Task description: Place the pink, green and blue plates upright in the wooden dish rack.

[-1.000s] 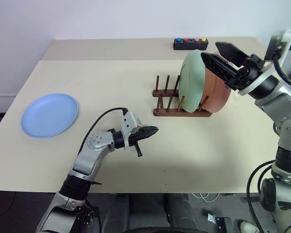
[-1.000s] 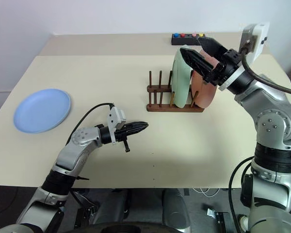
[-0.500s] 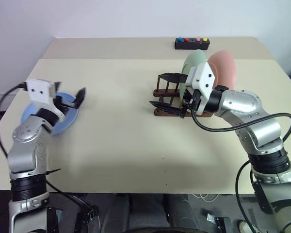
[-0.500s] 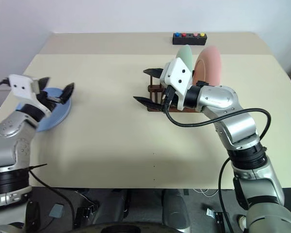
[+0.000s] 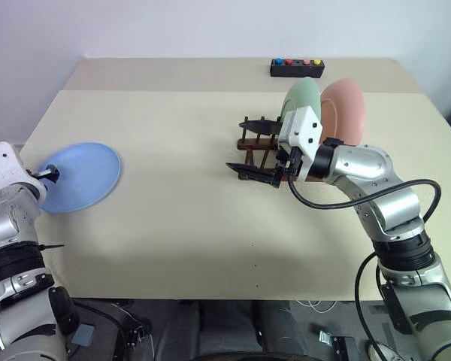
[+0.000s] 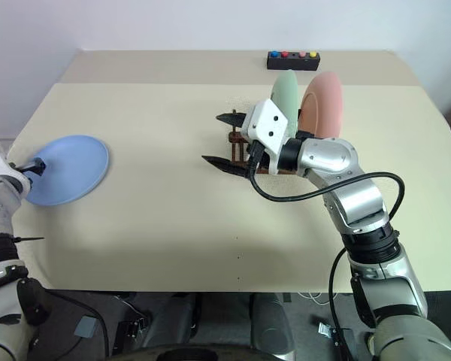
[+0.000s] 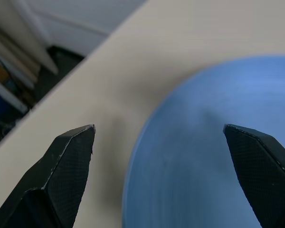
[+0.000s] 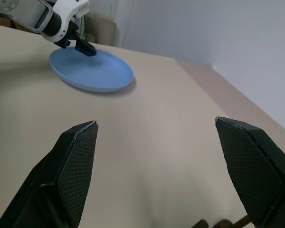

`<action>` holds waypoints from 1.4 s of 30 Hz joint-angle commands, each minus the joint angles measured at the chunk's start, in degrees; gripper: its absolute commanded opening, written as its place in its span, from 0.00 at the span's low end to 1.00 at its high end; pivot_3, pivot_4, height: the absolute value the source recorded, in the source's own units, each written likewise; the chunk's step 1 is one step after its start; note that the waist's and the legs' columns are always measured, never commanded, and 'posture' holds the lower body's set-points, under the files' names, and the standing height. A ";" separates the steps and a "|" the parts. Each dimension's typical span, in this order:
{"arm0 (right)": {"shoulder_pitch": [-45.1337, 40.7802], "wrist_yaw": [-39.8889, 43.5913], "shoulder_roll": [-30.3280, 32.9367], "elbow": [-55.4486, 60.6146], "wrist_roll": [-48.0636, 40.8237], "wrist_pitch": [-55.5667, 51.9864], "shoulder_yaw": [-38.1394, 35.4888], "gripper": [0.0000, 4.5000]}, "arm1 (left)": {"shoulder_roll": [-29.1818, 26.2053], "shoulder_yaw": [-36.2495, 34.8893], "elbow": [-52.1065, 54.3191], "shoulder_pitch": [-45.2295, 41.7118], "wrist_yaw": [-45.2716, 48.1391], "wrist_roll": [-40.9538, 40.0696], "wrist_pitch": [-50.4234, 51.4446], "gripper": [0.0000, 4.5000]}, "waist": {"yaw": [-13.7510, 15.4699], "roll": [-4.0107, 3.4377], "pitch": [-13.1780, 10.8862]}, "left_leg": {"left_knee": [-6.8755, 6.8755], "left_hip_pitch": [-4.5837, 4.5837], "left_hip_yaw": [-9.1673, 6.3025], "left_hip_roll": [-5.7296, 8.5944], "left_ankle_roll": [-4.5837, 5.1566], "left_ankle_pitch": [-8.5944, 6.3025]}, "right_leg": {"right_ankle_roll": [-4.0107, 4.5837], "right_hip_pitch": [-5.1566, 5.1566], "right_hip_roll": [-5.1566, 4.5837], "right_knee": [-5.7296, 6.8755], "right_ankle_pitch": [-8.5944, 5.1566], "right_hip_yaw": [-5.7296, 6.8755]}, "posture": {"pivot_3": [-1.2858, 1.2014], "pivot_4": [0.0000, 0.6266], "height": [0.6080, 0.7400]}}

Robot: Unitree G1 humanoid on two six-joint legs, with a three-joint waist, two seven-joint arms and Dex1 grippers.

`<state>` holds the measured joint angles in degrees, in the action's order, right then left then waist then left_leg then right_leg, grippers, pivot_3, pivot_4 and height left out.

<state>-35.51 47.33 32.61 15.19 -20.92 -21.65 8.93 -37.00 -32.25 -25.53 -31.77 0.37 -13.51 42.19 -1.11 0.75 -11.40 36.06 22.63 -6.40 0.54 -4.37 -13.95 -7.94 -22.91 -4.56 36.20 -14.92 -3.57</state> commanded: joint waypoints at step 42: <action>-4.18 -15.48 -7.08 -13.60 36.92 31.94 10.53 0.90 | 25.42 29.58 43.02 -5.44 -4.97 10.68 -21.21 0.01 | 0.04 0.26 0.04 | -0.03 0.03 -0.04 0.05 -0.23 0.13 | 0.00 0.02 -0.04 -0.03 0.02 0.03 | 0.52 0.24 0.96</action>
<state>-38.25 32.86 26.02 0.73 15.01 8.40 19.69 -11.88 -3.83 13.65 -35.65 -4.95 -3.66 21.05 -1.07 1.01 -11.37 36.04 22.66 -6.43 0.59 -4.60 -13.82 -7.94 -22.88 -4.61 36.16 -14.90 -3.54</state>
